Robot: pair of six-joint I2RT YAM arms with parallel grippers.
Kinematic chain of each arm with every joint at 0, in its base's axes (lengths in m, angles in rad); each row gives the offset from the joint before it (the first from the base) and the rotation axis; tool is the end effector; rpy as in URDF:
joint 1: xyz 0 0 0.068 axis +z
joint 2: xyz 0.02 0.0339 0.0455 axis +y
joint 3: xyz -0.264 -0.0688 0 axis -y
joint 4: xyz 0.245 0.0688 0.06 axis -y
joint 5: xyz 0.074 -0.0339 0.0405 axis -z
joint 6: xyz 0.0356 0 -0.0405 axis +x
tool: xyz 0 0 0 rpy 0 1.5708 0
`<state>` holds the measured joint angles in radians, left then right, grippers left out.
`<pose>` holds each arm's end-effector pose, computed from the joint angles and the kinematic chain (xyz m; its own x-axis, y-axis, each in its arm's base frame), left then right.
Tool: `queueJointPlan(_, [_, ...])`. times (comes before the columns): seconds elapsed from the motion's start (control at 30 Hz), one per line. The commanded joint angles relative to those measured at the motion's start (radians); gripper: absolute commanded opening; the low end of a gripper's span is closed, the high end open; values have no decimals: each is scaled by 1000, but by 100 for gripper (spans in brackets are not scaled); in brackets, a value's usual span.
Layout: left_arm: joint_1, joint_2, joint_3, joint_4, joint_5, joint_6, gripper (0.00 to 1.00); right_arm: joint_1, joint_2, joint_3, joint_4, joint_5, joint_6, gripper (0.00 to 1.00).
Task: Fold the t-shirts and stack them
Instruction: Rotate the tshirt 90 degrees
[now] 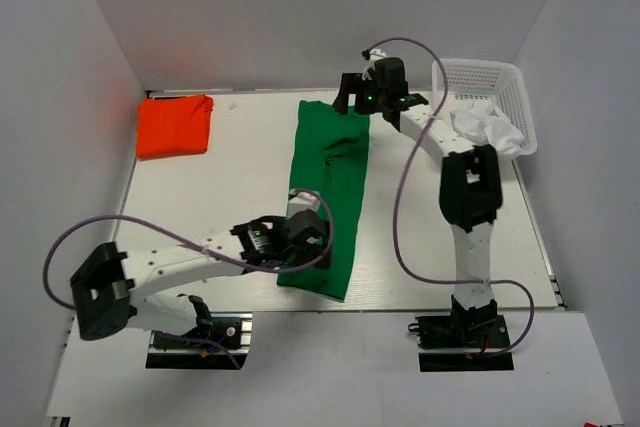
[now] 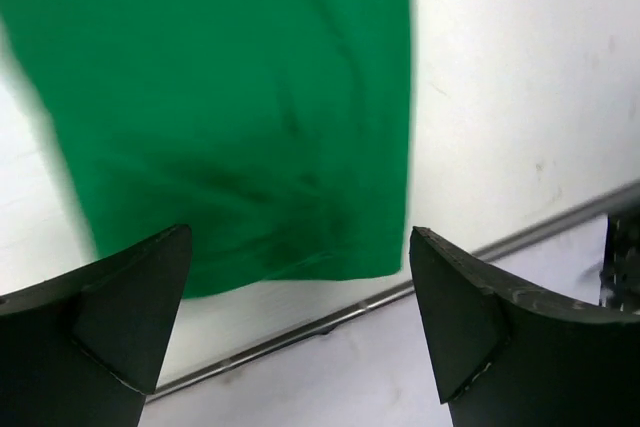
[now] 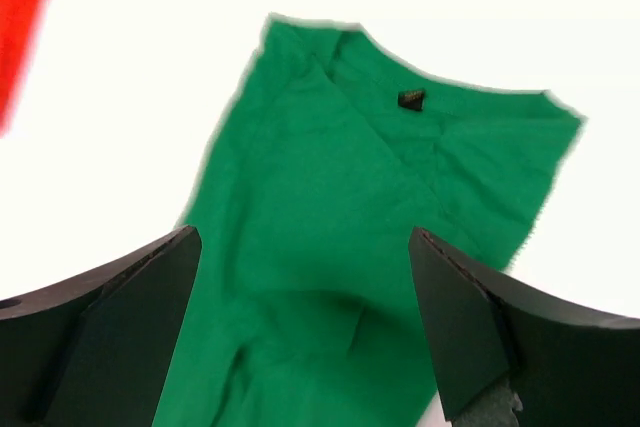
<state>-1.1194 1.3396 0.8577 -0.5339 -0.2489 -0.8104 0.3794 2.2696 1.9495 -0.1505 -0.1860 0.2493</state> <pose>0.1220 -0.2316 0.2179 -0.8464 0.1361 -0.5149 0.2934 0.9260 -0.2375 0.4977 0.2055 0.2461 -0.5357 0.0474 -0.8431 -0.3972 0.8669 0.3012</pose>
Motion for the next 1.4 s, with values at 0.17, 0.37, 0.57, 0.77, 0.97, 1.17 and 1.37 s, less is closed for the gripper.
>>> queueJointPlan(0.17, [50, -350, -164, -259, -308, -257, 100, 21, -473, -602, 25, 128, 102, 90])
queueJointPlan(0.37, [92, -499, -305, -173, -170, -236, 100, 151, -775, -1007, -53, 76, 134, 90])
queueJointPlan(0.57, [121, -372, -399, -21, -47, -202, 100, 361, -992, -1204, -182, -39, 230, 90])
queueJointPlan(0.77, [151, -338, -445, 54, -15, -208, 84, 544, -964, -1285, -124, -118, 347, 90])
queueJointPlan(0.97, [184, -338, -482, 113, 71, -151, 66, 638, -912, -1273, -133, -32, 464, 90])
queueJointPlan(1.17, [184, -274, -502, 110, 232, -96, 53, 682, -895, -1262, -195, 25, 515, 89])
queueJointPlan(1.37, [184, -226, -511, 110, 243, -96, 36, 697, -820, -1252, -140, -13, 475, 84])
